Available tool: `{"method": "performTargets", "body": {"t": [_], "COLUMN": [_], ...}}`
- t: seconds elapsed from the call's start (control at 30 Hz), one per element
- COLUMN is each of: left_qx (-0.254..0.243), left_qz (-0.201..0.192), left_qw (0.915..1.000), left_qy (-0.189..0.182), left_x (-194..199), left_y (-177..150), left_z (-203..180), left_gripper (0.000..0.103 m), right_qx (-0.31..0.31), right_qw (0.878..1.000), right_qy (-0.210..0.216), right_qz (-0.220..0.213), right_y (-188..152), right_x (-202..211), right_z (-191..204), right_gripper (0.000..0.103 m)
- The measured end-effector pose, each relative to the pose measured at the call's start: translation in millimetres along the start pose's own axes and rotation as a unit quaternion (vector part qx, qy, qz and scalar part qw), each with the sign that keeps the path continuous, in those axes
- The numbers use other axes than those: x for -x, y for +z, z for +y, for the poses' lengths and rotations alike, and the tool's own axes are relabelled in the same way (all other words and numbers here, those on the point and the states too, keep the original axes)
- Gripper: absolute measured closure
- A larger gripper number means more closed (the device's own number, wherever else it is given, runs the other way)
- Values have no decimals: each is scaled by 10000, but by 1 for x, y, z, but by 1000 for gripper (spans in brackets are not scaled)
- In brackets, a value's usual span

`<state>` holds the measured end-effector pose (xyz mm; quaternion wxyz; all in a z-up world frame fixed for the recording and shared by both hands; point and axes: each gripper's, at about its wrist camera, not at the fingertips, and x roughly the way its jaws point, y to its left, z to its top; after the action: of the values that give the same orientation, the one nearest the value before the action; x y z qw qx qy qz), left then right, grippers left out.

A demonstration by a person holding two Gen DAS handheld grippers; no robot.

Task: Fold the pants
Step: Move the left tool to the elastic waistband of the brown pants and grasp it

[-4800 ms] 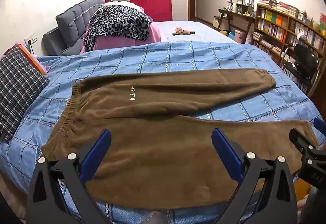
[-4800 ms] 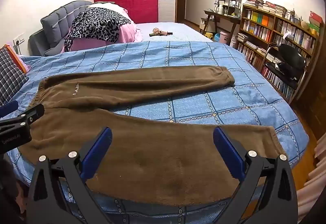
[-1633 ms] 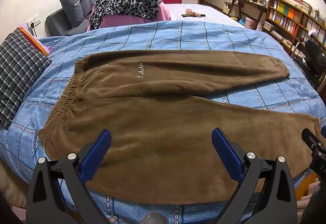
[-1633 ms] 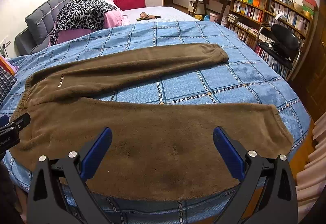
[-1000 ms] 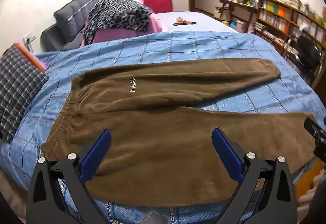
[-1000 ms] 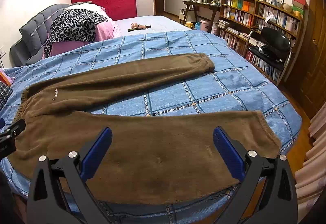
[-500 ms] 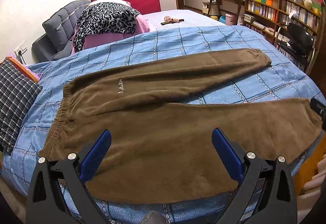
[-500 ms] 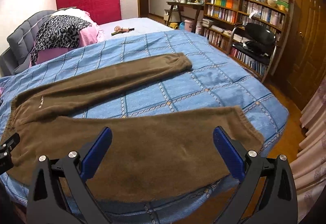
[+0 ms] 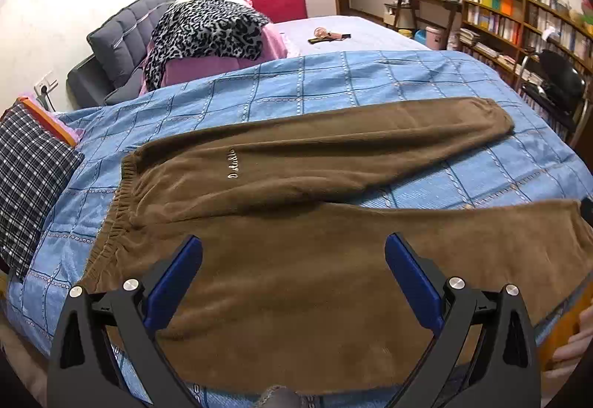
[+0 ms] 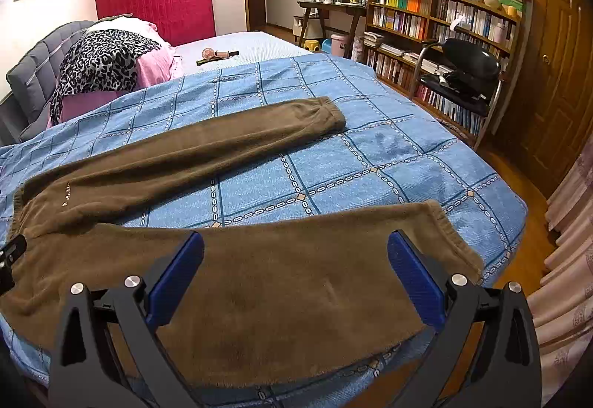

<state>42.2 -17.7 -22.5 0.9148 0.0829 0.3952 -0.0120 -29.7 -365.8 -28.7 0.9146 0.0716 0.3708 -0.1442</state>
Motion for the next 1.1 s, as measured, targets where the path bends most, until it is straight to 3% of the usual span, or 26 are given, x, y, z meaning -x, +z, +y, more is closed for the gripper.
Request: {"method": "performTargets", "body": {"t": [0.37,0.63,0.87,1.1], "left_qx": [333,653,930,1440], "left_qz": [326,703,888,956], "left_qw": [9983,9938,9867,9739], "left_qy": [338,566,998,1468], "left_x": [-47,-100,-148,-192], "left_y": [27,50,72,95], "left_z": [29,65,110,175], "left_gripper": [5,5,5,5], "right_qx": [25,258,438,514], "right_qw": [9998,9991,9980,9968], "right_qy": [-28,-93,-236,-78], "right_qz": [198,315,380,603], "right_y": [24,60,95,114], "right_x": [-41,-92,-144,-190], "right_z": [3,16,27,48], "right_gripper": [3,3,3,3]}}
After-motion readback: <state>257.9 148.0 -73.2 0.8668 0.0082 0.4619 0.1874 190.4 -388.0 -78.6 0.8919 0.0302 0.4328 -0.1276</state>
